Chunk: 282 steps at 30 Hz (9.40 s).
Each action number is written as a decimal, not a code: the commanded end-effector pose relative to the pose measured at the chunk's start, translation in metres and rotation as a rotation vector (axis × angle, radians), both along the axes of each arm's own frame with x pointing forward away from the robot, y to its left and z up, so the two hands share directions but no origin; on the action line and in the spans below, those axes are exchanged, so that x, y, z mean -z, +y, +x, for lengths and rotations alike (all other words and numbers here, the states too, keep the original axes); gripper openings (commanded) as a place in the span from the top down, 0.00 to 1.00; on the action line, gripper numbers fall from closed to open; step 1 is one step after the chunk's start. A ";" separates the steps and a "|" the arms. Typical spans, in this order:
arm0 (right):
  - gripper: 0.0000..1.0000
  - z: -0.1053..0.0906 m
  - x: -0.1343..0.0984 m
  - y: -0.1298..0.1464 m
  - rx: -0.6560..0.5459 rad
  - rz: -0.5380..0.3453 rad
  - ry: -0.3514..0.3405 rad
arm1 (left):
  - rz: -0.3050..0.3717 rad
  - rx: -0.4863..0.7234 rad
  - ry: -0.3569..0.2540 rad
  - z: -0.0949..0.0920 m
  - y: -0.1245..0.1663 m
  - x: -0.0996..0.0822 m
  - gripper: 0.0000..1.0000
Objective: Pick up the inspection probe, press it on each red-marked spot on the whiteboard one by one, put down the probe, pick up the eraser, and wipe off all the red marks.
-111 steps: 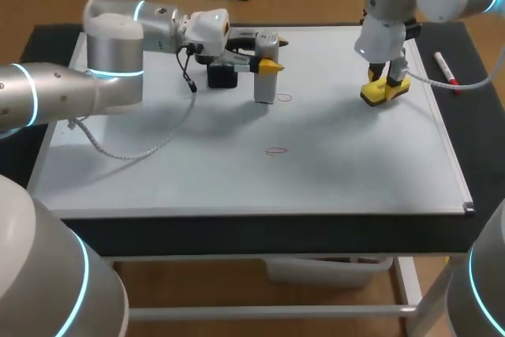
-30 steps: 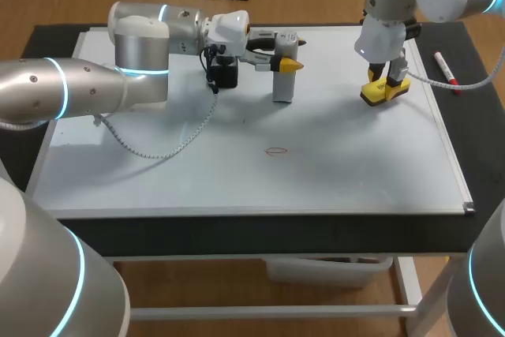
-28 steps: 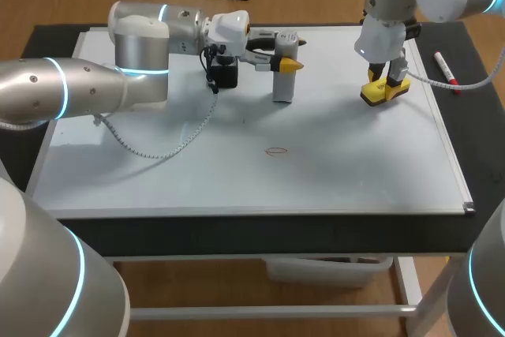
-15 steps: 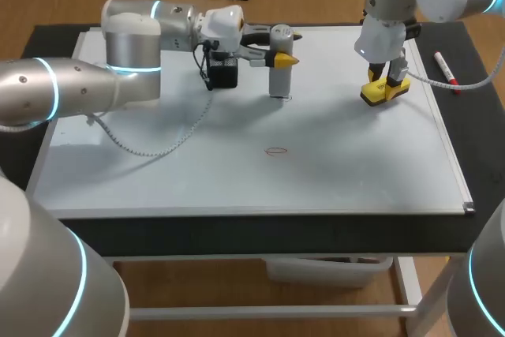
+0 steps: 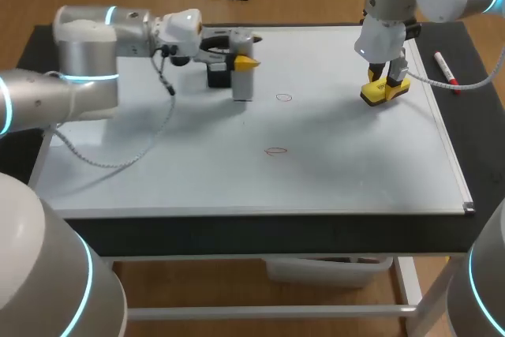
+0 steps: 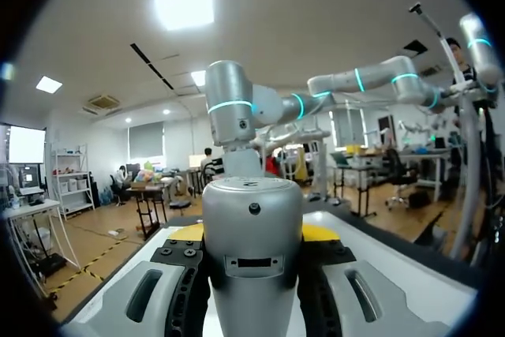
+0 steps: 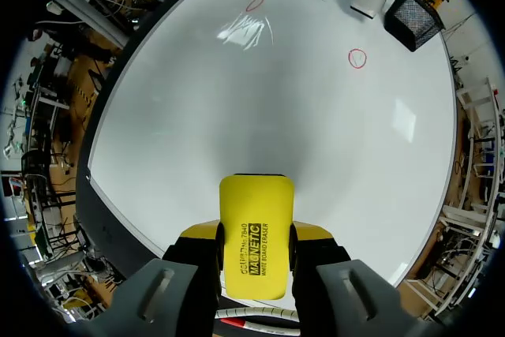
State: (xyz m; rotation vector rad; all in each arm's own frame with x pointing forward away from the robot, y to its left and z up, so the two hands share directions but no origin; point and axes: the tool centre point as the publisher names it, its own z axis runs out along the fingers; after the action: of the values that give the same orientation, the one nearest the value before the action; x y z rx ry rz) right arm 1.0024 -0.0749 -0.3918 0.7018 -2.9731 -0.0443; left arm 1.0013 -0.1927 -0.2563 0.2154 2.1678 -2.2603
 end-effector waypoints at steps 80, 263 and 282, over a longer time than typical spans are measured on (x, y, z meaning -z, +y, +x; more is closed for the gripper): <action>1.00 0.020 -0.001 0.209 -0.709 -0.014 -0.057 | 0.016 -0.233 0.004 -0.006 0.167 -0.004 1.00; 1.00 0.001 -0.006 -0.011 -0.270 -0.037 -0.035 | -0.045 0.171 0.008 -0.116 0.037 -0.004 1.00; 1.00 0.001 -0.006 -0.011 -0.270 -0.037 -0.035 | -0.046 0.372 0.018 -0.153 -0.043 0.011 1.00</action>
State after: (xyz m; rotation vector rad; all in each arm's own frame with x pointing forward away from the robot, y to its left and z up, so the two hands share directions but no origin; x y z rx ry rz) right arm 1.0029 -0.0853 -0.3866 1.0998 -2.8761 0.0367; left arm 0.8431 -0.2280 -0.2627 0.5959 2.2373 -2.4737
